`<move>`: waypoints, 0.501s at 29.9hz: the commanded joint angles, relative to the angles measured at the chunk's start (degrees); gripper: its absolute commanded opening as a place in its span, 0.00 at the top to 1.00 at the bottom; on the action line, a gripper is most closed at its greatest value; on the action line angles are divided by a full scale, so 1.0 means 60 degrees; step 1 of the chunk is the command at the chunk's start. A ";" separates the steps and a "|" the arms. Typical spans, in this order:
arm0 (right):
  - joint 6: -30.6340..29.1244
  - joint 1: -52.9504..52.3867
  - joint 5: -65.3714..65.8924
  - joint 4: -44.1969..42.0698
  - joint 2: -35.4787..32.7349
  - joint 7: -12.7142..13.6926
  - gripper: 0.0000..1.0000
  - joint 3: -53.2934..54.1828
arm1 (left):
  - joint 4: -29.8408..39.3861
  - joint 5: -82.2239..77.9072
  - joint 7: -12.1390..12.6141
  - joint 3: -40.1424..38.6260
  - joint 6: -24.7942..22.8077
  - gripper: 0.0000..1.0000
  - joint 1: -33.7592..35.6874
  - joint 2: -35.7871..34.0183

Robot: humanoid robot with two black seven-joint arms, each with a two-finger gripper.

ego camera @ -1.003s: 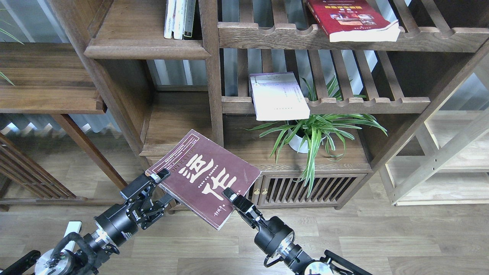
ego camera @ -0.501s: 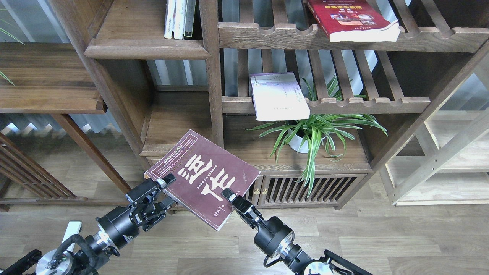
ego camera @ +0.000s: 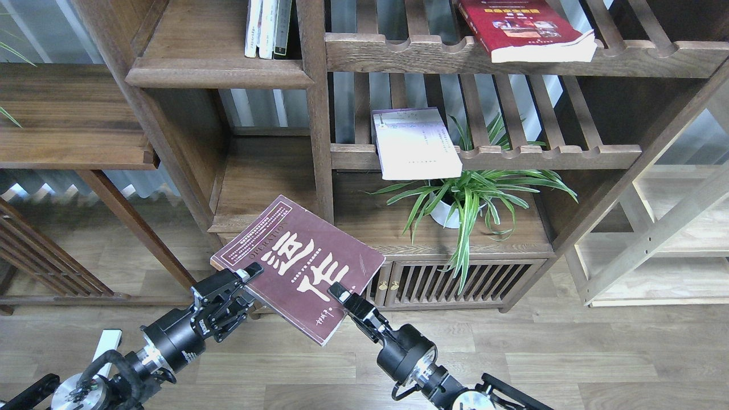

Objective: Organize books on shelf
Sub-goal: 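Bring the book toward the left gripper and grasp its edge with left gripper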

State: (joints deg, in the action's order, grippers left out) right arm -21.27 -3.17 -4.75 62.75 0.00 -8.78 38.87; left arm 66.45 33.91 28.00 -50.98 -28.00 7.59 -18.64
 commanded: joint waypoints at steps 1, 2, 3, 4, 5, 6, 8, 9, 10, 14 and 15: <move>0.0000 0.0000 0.0000 0.0001 0.0000 -0.0001 0.96 -0.0003 | -0.0001 -0.0027 0.0000 0.0015 0.0000 0.57 -0.0006 0.0000; 0.0000 0.0000 0.0000 0.0001 0.0000 -0.0001 0.96 -0.0003 | -0.0015 -0.0027 0.0000 0.0015 0.0000 0.57 0.0008 0.0000; 0.0000 0.0000 0.0000 0.0015 0.0000 -0.0001 0.96 -0.0017 | -0.0001 -0.0027 0.0000 0.0029 0.0000 0.59 0.0009 0.0000; -0.0015 0.0000 0.0000 0.0015 0.0000 -0.0001 0.96 -0.0018 | -0.0015 -0.0027 0.0000 0.0029 0.0000 0.61 0.0023 0.0000; 0.0000 0.0000 0.0000 0.0015 0.0000 -0.0001 0.96 -0.0018 | -0.0001 -0.0027 0.0000 0.0029 0.0000 0.65 0.0052 0.0000; -0.0015 0.0000 0.0014 0.0015 0.0000 -0.0001 0.96 -0.0018 | -0.0001 -0.0027 0.0000 0.0029 0.0000 0.67 0.0053 0.0000; -0.0015 0.0000 0.0015 0.0015 0.0000 -0.0001 0.96 -0.0018 | -0.0015 -0.0027 0.0000 0.0029 0.0000 0.70 0.0067 0.0015; 0.0000 -0.0014 0.0029 0.0030 0.0000 -0.0001 0.96 -0.0018 | -0.0015 -0.0027 0.0000 0.0044 0.0000 0.70 0.0067 0.0015; -0.0015 -0.0014 0.0029 0.0030 0.0000 -0.0001 0.96 -0.0032 | -0.0015 -0.0042 0.0000 0.0044 0.0000 0.70 0.0082 0.0015; -0.0015 -0.0014 0.0044 0.0030 0.0000 -0.0001 0.96 -0.0135 | -0.0015 -0.0129 0.0000 0.0059 0.0000 0.70 0.0111 0.0088; -0.0015 -0.0014 0.0044 0.0030 0.0000 -0.0001 0.96 -0.0135 | -0.0030 -0.0260 0.0000 0.0059 0.0000 0.70 0.0126 0.0146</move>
State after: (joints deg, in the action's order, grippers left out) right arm -21.34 -3.25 -4.52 62.95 0.00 -8.79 38.27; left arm 66.35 33.46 28.00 -50.65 -28.00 8.13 -18.36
